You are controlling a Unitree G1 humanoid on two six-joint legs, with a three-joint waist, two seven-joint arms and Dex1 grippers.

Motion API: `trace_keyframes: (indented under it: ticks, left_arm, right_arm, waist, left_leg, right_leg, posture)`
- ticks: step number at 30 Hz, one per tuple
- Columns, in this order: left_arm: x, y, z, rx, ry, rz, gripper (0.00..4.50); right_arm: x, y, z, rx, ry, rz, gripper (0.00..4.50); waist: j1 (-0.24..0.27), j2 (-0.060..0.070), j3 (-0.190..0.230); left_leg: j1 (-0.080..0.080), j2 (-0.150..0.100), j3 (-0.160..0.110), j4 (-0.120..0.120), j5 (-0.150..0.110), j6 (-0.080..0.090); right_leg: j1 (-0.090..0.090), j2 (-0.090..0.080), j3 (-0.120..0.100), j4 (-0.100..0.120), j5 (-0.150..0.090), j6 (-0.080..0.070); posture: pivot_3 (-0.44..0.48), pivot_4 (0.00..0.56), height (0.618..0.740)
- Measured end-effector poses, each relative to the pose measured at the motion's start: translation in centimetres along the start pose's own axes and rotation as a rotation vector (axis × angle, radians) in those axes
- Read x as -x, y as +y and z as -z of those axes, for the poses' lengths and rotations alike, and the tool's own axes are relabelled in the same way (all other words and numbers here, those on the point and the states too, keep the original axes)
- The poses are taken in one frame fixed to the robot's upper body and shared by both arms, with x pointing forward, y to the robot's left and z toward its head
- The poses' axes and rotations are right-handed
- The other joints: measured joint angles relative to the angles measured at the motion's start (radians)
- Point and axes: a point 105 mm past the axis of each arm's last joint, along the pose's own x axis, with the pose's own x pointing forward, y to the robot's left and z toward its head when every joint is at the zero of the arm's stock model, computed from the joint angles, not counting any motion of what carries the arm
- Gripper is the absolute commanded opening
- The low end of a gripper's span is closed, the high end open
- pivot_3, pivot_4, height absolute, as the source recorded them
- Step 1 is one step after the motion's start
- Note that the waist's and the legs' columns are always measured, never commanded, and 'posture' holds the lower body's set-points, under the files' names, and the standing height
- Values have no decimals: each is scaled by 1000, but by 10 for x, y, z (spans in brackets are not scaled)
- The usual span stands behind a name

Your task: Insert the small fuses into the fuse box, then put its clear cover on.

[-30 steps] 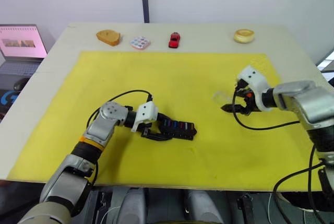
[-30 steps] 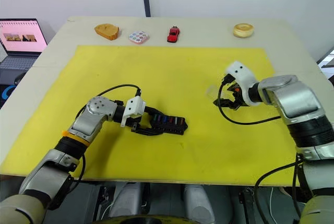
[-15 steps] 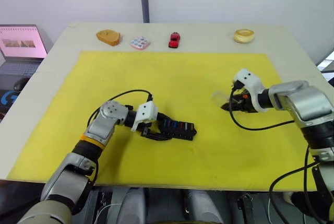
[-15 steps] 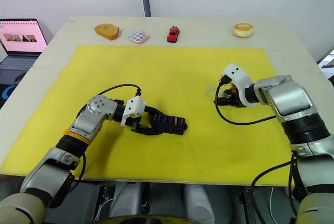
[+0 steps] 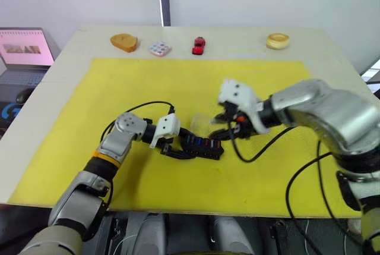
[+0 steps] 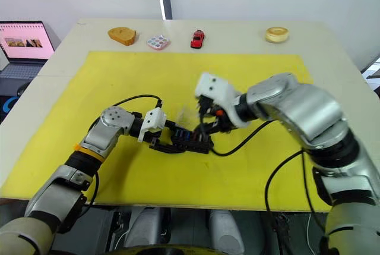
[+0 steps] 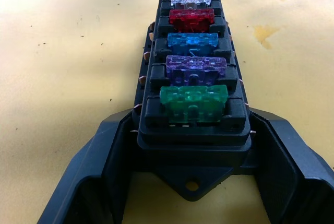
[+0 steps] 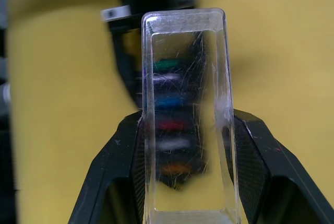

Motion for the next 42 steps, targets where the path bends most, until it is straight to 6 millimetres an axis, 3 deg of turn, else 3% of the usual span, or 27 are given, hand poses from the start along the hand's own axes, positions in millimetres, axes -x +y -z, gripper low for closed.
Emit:
trace_keyframes:
  ticks: [10,42]
  left_arm:
    - [-1,0,0,-5,1,5,2587]
    - [-2,0,-1,-14,10,-1,2587]
  right_arm:
    - [-21,-1,-1,13,89,1,1671]
    - [-28,1,9,-4,141,18,1671]
  waist:
    - [0,0,0]
    - [0,0,0]
  left_leg:
    - [0,0,-1,0,0,0]
    - [0,0,-1,0,0,0]
  right_leg:
    - [0,0,-1,0,0,0]
    - [0,0,-1,0,0,0]
  posture:
    - [0,150,740]
    - [0,150,740]
